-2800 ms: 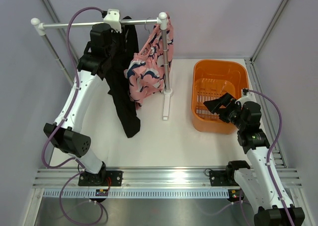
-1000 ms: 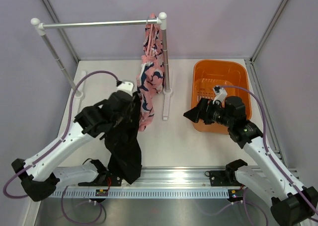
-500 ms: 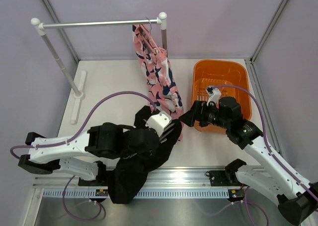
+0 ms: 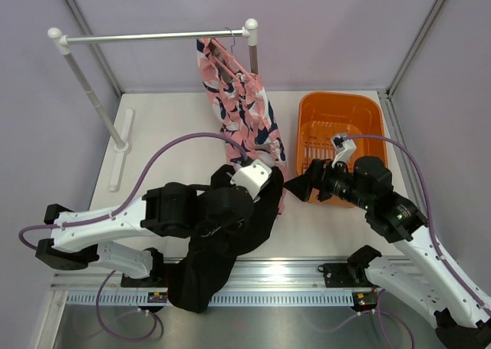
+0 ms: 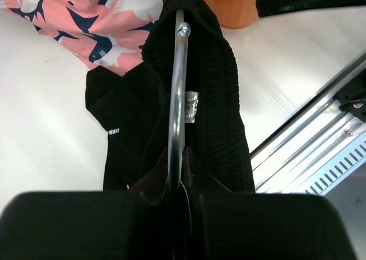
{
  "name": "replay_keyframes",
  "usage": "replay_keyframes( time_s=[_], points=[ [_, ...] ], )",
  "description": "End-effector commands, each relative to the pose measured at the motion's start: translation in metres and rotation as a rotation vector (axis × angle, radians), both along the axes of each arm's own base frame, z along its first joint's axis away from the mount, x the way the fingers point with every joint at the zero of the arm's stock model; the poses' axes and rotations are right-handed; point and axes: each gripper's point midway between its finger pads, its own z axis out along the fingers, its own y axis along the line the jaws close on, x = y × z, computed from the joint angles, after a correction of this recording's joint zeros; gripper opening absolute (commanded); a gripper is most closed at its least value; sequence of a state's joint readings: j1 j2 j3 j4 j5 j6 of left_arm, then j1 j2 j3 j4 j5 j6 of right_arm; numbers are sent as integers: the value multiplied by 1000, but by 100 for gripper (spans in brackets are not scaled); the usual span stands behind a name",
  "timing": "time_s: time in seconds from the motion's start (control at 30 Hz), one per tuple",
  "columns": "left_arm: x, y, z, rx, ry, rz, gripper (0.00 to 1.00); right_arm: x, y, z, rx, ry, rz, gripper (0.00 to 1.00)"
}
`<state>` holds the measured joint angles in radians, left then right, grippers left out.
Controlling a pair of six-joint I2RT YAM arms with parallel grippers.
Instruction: Remove the shorts from the hanger
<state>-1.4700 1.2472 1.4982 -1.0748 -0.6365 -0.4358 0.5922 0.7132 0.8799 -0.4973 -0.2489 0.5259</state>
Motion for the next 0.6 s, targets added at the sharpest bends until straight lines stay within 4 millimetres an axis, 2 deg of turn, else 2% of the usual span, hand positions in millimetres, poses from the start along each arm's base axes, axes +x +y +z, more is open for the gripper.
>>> replay_keyframes(
  time_s=[0.0,0.1,0.33,0.4,0.5,0.53,0.57],
  points=[
    [8,-24,34,-127,-56,-11,0,0,4,-1,-19,-2,13,91],
    [11,-30,36,-123,-65,-16,0,0,11,-2,-36,3,27,86],
    [12,-37,37,-113,-72,-24,0,6,31,-18,-89,34,27,75],
    [10,-37,37,-115,-61,-31,0,12,30,-22,-113,35,-7,72],
    [6,-34,34,-122,-39,-44,0,20,30,-23,-125,32,-50,62],
    [5,-33,33,-121,-35,-44,0,23,31,-22,-122,30,-57,51],
    [4,-30,28,-113,-27,-44,0,26,28,-20,-125,22,-85,44]
  ],
)
